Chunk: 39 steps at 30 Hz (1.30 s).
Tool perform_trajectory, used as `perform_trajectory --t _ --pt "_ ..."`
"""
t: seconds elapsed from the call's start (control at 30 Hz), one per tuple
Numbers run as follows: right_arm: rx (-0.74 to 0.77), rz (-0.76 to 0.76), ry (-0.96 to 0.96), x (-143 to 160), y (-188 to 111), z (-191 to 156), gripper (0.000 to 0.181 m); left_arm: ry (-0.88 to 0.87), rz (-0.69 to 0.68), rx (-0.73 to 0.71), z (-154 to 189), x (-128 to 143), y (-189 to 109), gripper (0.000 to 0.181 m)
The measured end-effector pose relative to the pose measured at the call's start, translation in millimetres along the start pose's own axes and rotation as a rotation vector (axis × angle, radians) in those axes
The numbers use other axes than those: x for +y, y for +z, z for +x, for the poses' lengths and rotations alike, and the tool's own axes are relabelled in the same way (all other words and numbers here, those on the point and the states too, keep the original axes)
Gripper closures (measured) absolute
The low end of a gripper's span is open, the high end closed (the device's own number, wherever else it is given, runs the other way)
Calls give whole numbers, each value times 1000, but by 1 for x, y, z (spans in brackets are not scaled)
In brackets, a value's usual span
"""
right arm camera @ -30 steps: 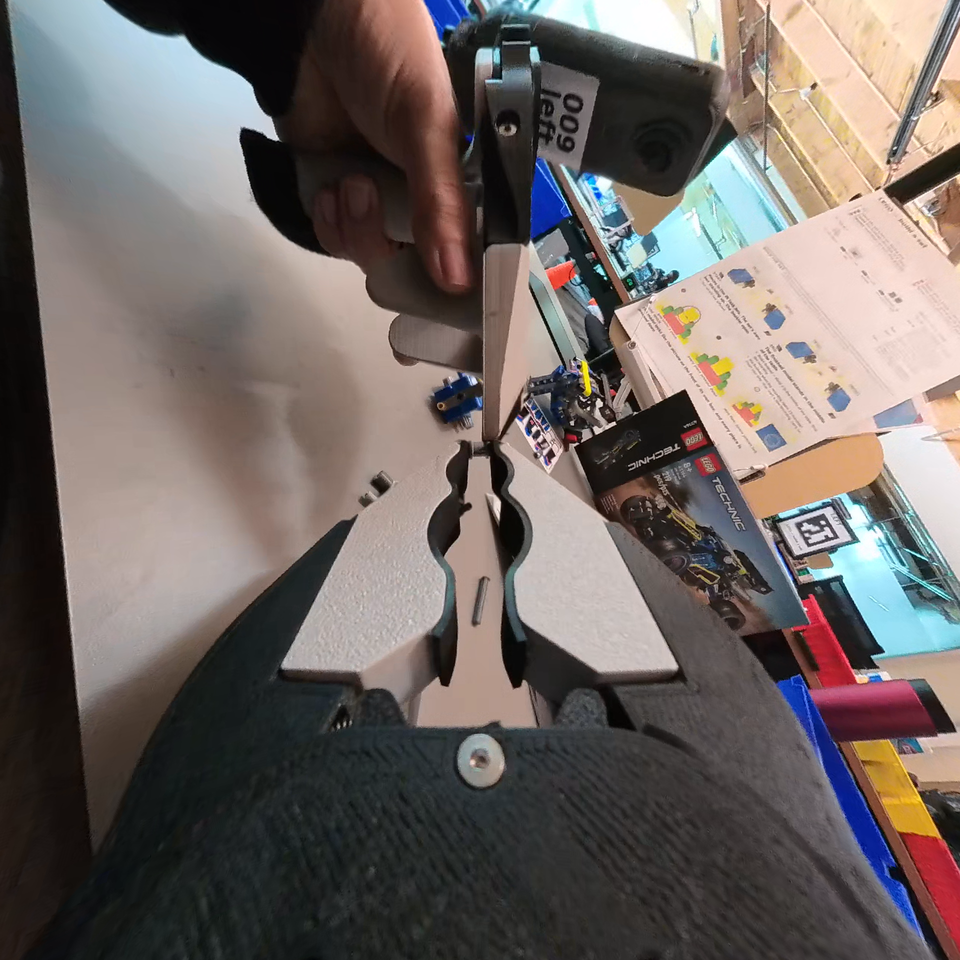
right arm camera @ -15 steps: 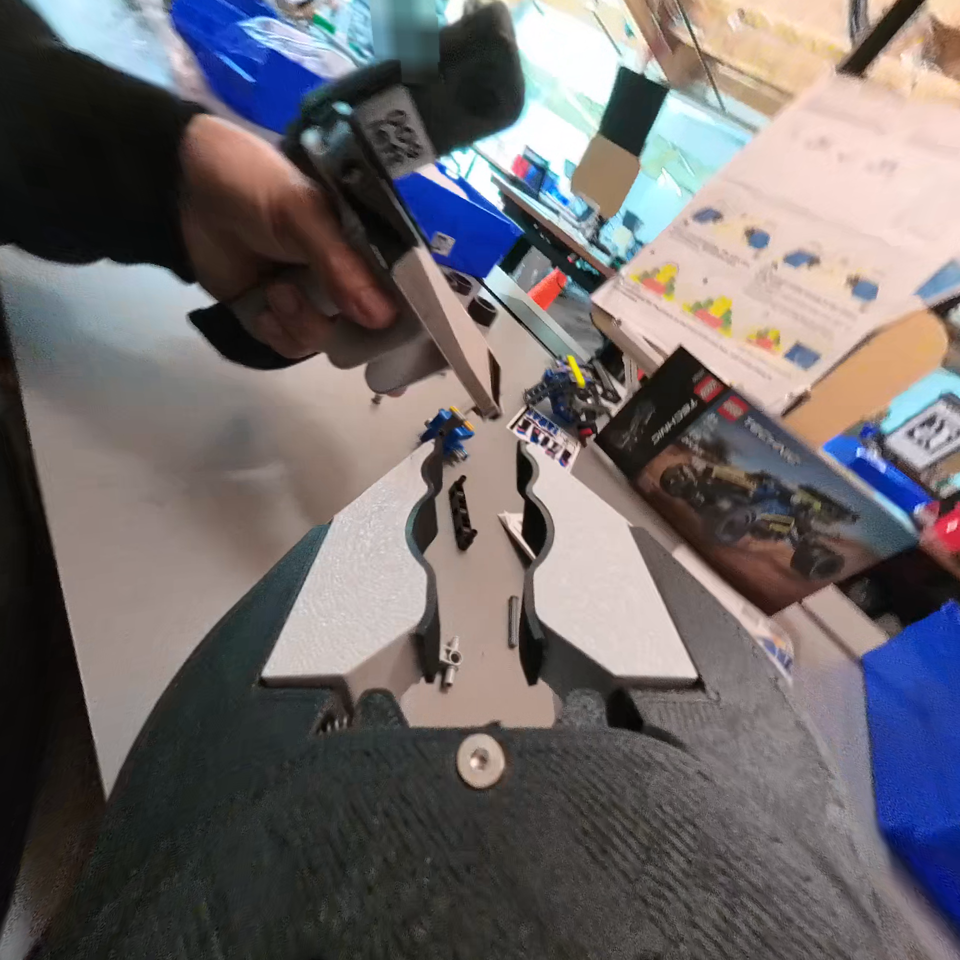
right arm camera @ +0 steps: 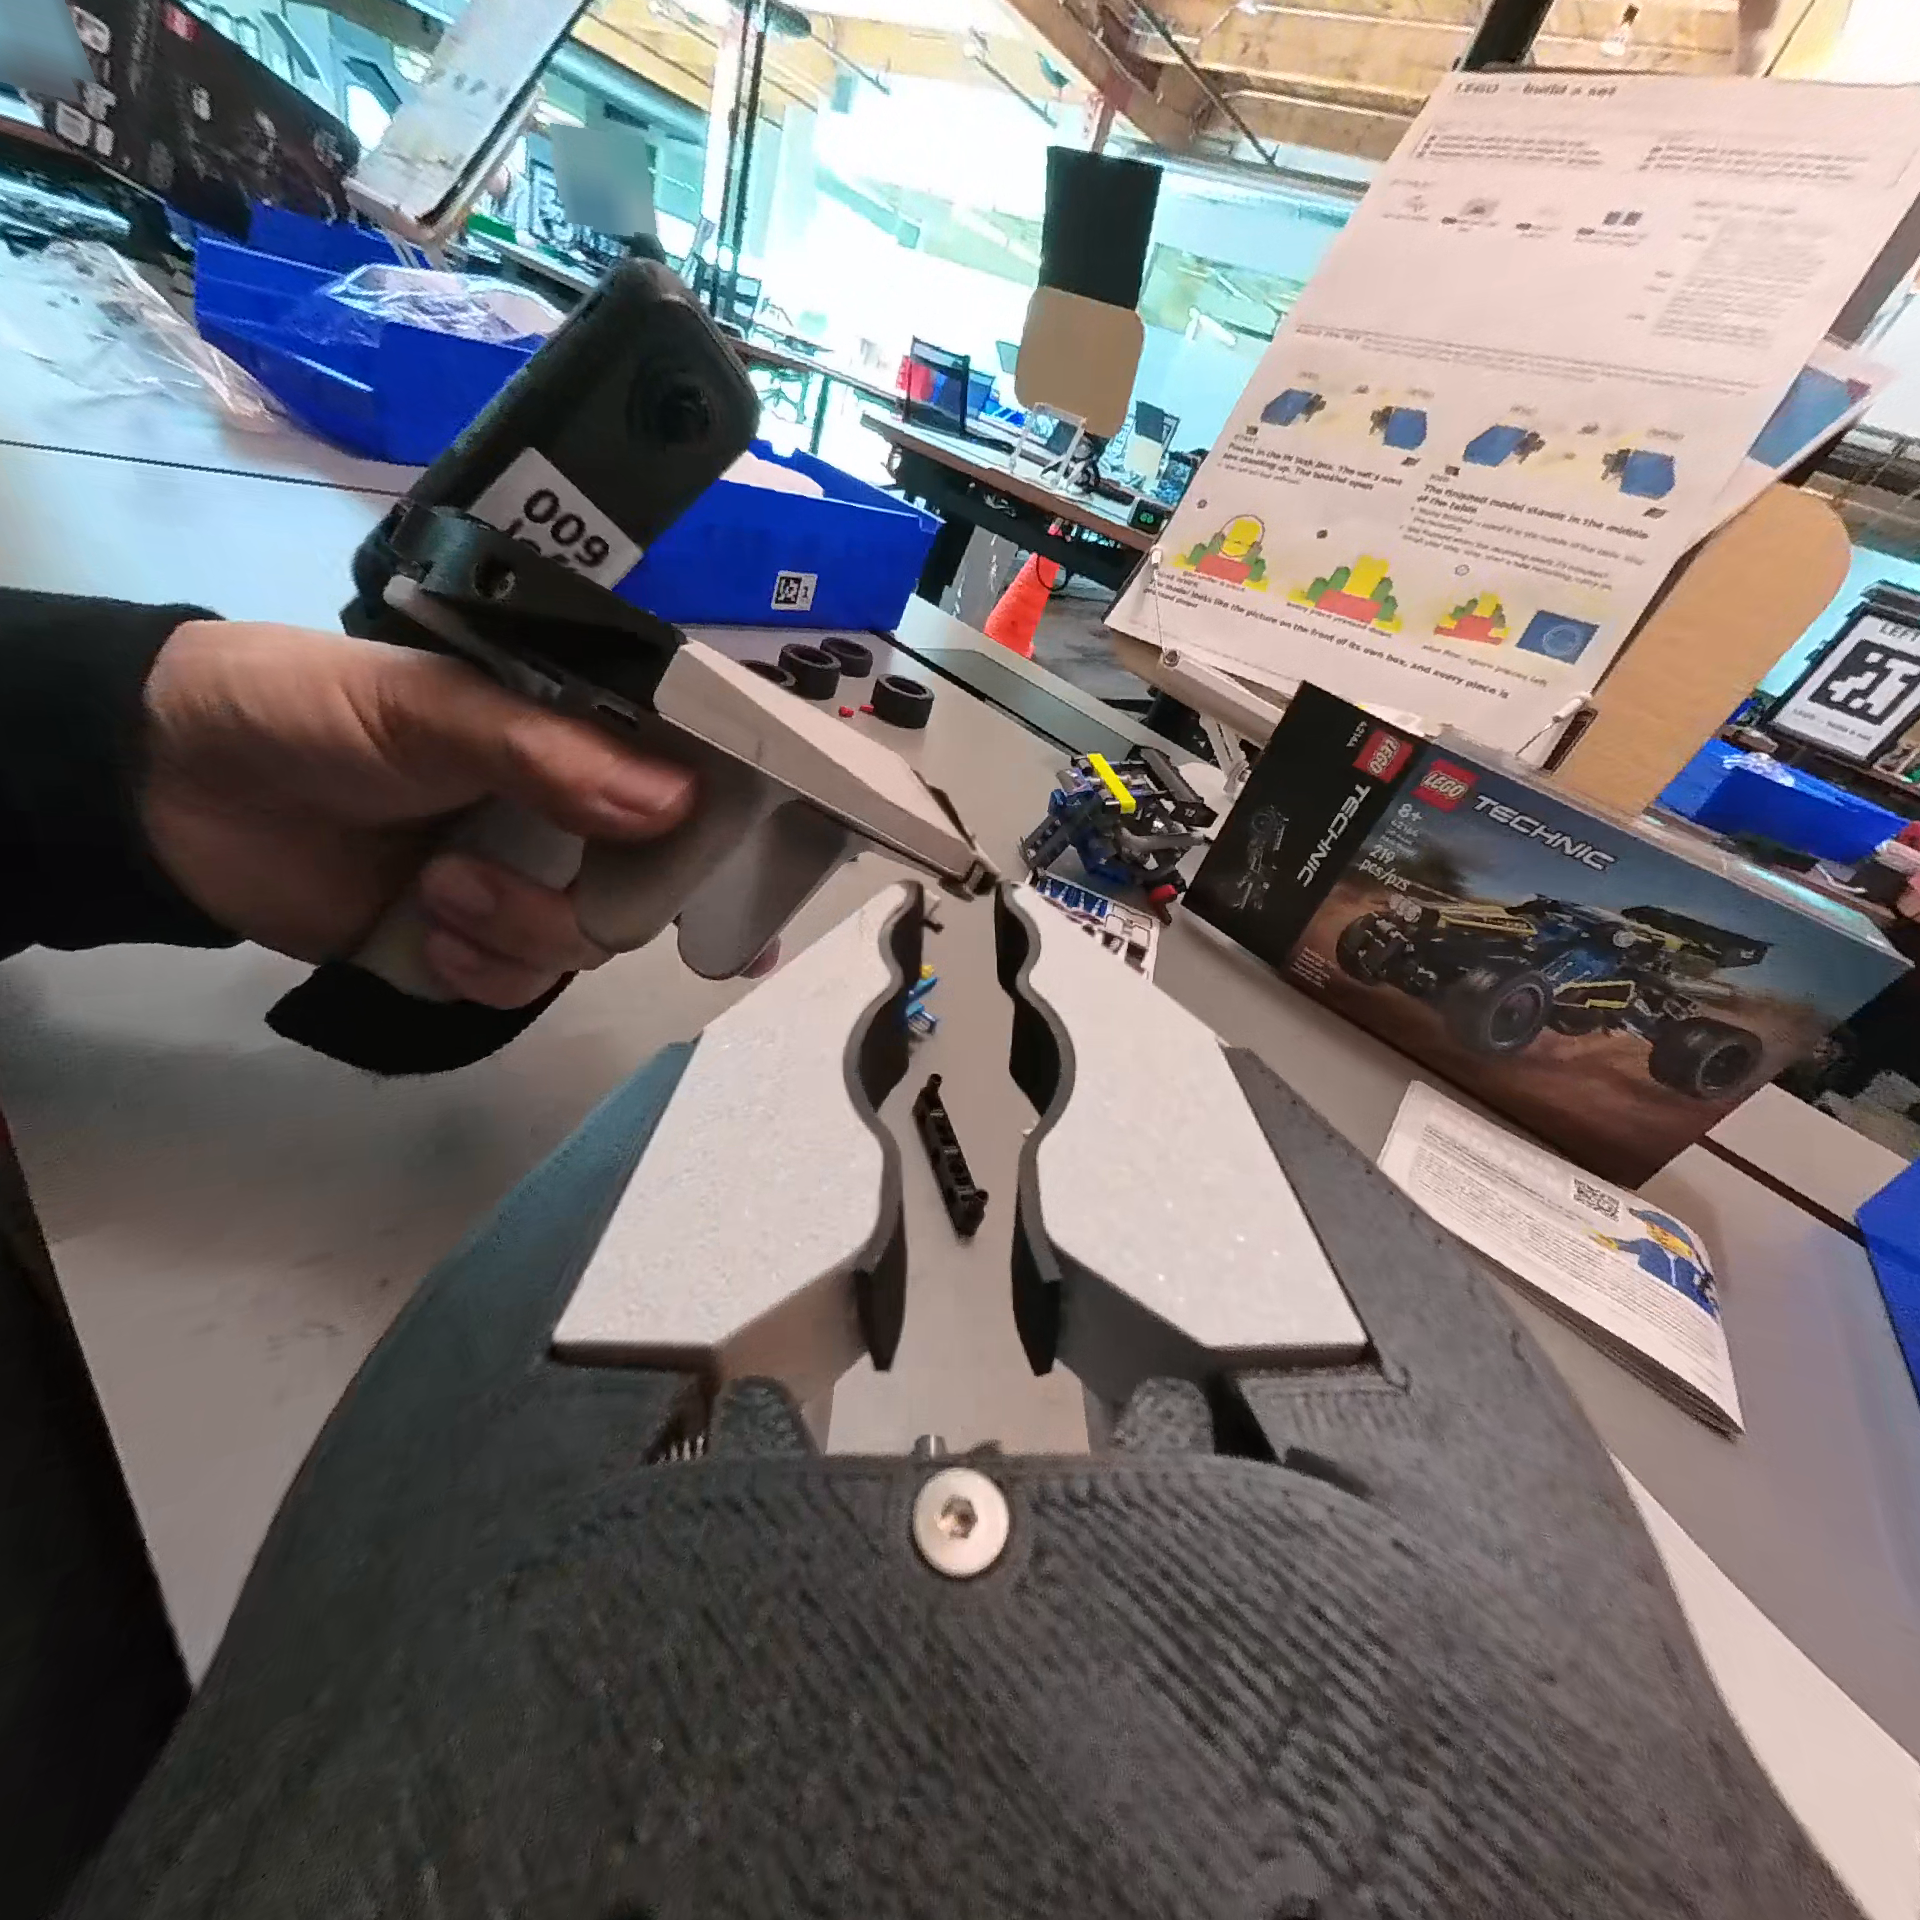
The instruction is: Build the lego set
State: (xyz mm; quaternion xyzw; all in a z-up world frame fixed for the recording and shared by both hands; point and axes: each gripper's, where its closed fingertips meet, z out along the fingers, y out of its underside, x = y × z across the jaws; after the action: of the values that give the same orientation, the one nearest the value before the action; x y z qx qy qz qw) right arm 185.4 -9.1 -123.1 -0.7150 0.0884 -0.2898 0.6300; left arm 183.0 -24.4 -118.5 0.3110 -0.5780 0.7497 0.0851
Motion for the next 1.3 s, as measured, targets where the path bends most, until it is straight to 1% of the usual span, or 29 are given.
perform_trajectory --t 0.13,0.23,0.3,0.37,0.47,0.63,0.77,0.87,0.97,1.0,1.07,1.1,1.13,1.17,1.2,1.23,1.3 --pt "62 -5 -18 1 0 6 180 -17 36 -2 1 -3 0 178" --pt "95 -2 -9 1 0 7 181 -5 63 -25 0 -4 2 178" --pt "113 2 7 0 1 8 181 13 82 -50 -1 -5 3 178" --pt "115 15 17 -2 1 7 173 25 102 -71 -2 -6 4 178" --pt "118 18 26 -2 2 6 168 14 126 -90 -3 -8 5 178" --pt "157 9 21 0 0 11 175 -2 132 -97 -5 -6 7 178" --pt "189 -7 -20 2 0 12 177 -17 143 -109 -6 -6 8 178" --pt "157 -33 -39 8 2 10 177 -14 115 -115 -9 -2 7 178" --pt "75 -60 -42 17 2 2 178 81 11 -131 -13 7 2 178" --pt "66 -72 -38 20 2 2 181 120 -25 -137 -14 10 -1 178" --pt "96 -81 -49 24 0 9 181 204 -99 -170 -19 17 -7 178" --pt "74 -92 -53 27 0 8 181 254 -137 -189 -23 20 -10 178" --pt "16 -120 -32 33 1 2 181 314 -178 -207 -26 23 -14 178" --pt "-69 -148 35 38 2 -8 180 385 -222 -222 -28 26 -18 178" --pt "-150 -154 151 38 2 -17 175 470 -256 -219 -27 28 -20 178" --pt "-200 -134 293 34 2 -21 173 570 -275 -203 -23 29 -21 178" --pt "-274 -84 555 24 -1 -19 173 789 -271 -176 -12 23 -19 178"
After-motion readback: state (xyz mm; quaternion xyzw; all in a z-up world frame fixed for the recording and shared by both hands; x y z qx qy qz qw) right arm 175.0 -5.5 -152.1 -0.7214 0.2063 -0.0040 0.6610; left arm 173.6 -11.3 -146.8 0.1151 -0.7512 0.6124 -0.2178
